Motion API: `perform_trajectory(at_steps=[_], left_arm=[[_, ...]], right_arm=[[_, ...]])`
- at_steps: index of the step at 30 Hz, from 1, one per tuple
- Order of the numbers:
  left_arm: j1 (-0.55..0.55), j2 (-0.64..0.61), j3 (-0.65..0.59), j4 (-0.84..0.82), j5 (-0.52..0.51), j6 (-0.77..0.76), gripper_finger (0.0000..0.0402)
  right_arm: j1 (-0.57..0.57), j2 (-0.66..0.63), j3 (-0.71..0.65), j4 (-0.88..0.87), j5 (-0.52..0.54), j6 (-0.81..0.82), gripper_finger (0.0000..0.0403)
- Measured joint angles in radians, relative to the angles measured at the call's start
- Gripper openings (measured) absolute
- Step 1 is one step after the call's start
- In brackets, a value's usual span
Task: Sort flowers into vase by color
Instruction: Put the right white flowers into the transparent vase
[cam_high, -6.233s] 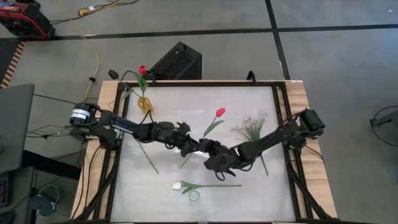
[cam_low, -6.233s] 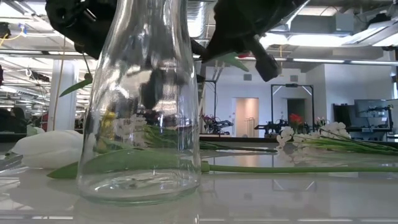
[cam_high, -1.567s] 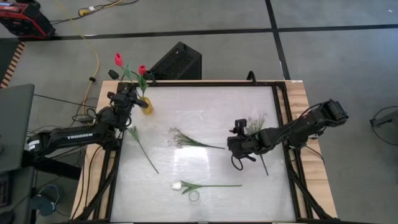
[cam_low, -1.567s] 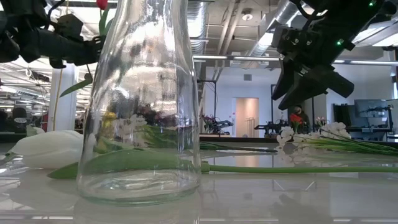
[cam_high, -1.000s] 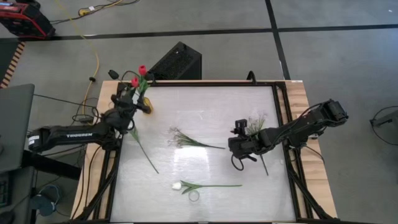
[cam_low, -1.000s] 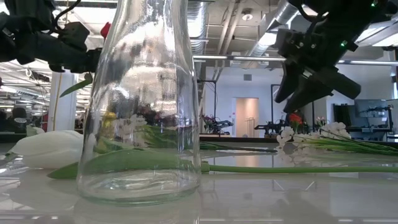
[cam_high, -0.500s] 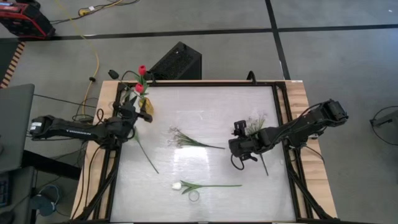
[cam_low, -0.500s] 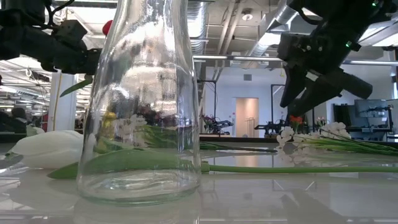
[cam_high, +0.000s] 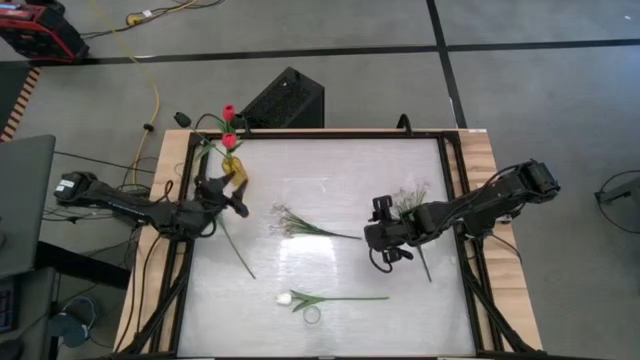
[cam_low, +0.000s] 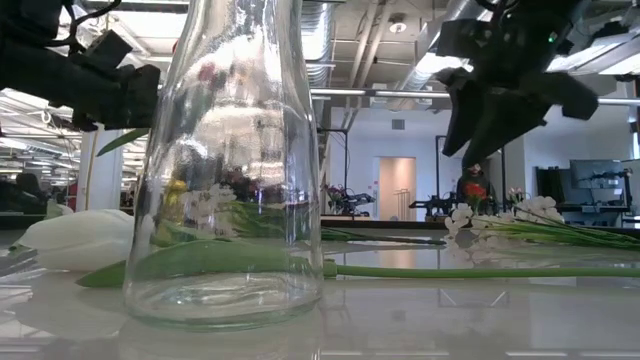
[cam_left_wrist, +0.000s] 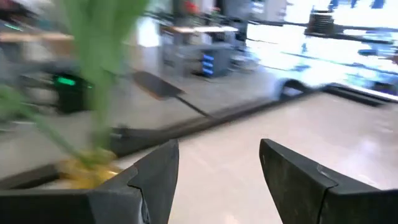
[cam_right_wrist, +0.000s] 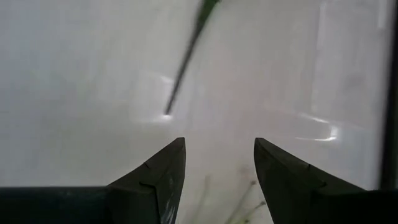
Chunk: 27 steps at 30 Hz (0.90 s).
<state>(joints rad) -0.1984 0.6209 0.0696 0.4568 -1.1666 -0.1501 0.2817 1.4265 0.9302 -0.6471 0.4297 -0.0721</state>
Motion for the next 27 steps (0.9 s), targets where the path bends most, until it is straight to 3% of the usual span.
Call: perform_trajectory(at_steps=[6,13,19,23,27], left_arm=[[-0.049,0.001,0.000,-0.066,0.305,-0.176,0.0213],[-0.080,0.026,0.000,-0.020,0.613,-0.317,0.0213],[-0.143,0.210,0.000,0.210,0.632,-0.294,0.0213],[-0.167,0.428,0.004,0.472,0.614,-0.215,0.0213],[-0.165,0.639,0.065,0.568,0.601,-0.121,0.0213]], right_arm=[[0.000,0.000,0.031,-0.104,-0.103,0.203,0.0214],[0.003,0.000,0.026,-0.397,-0.181,0.715,0.0214],[0.078,0.000,-0.079,-0.524,-0.310,0.995,0.0214],[0.116,0.000,-0.156,-0.499,-0.394,1.140,0.0214],[0.126,-0.001,-0.184,-0.468,-0.402,1.212,0.0214]])
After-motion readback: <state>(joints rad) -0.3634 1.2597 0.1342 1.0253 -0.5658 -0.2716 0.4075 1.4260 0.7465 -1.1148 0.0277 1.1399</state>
